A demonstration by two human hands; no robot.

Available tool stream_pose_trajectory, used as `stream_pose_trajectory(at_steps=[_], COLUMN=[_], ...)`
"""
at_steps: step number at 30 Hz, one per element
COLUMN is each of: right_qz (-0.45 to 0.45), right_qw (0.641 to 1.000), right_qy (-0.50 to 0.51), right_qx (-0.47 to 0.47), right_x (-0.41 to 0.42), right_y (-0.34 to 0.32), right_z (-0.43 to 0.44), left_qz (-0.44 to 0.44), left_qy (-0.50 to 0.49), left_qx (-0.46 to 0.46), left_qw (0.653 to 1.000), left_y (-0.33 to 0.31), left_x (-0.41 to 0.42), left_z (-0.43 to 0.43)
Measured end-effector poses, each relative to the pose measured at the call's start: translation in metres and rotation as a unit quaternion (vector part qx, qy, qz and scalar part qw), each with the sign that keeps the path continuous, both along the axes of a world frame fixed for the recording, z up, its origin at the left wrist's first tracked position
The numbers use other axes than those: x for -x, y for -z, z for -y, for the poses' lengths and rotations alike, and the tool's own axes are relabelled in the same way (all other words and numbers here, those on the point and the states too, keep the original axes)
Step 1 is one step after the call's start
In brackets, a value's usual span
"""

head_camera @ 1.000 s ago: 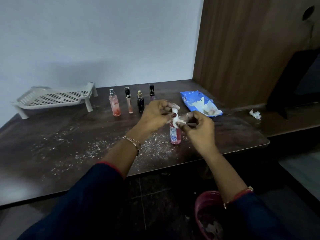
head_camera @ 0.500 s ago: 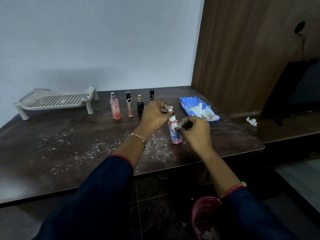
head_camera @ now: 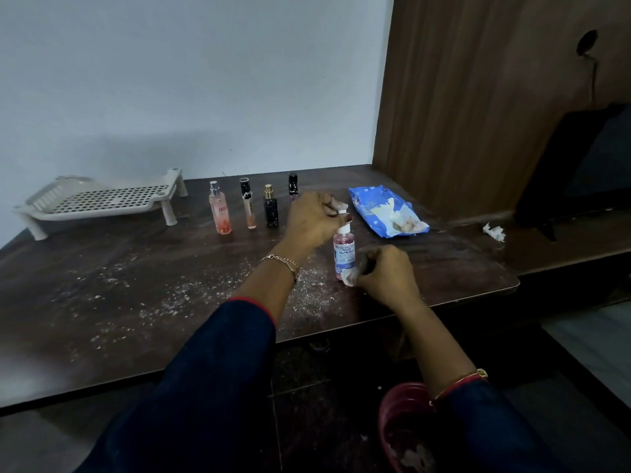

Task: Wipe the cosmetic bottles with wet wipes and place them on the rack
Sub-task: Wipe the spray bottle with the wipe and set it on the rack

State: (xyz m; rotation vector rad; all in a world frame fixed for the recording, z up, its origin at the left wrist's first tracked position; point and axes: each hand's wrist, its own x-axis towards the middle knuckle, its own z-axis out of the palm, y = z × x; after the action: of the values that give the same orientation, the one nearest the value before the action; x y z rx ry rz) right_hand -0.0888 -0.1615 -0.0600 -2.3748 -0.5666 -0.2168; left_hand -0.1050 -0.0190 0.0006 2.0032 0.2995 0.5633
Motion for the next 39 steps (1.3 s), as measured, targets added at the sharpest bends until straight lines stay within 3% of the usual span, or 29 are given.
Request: stream_pose_trajectory(at_steps=[3,8,15,18,27,35,39], right_qz=[-0.008,0.057,0.03,0.034,0.109,0.029,0.044], right_qw=[0.999,0.982,0.996,0.997,0.983,0.996,0.993], right_qy=[0.005,0.001,0.05,0.049,0.037,0.055,0.045], right_qx=[-0.046,-0.181,-0.07,-0.044,-0.143,-0.068,-0.101], right_x=[-0.001,0.0,0.008,0.009,-0.005,0.002,-0.001], right_y=[-0.01,-0.032,0.002,0.005,-0.02,0.012,-0.005], right_z=[-0.001,-0.017,-0.008,-0.004,-0.017,-0.001,0.002], left_qz=[-0.003,0.005,-0.016,-0.015,0.007,0.022,0.054], left_qy=[-0.003,-0.009,-0.021,-0.028,-0.058,-0.032,-0.028], left_qx=[0.0,-0.039,-0.009,-0.052,-0.098,-0.041,-0.104], left_qw=[1.0,0.999,1.0,0.998,0.993,0.998,0.993], left_y=[0.001,0.001,0.0,-0.001,-0.001,0.003,0.01], left_x=[-0.001,-0.007,-0.014,-0.017,-0.013,-0.014,-0.011], left_z=[-0.002,-0.002,0.003,0.005,0.009,0.013,0.014])
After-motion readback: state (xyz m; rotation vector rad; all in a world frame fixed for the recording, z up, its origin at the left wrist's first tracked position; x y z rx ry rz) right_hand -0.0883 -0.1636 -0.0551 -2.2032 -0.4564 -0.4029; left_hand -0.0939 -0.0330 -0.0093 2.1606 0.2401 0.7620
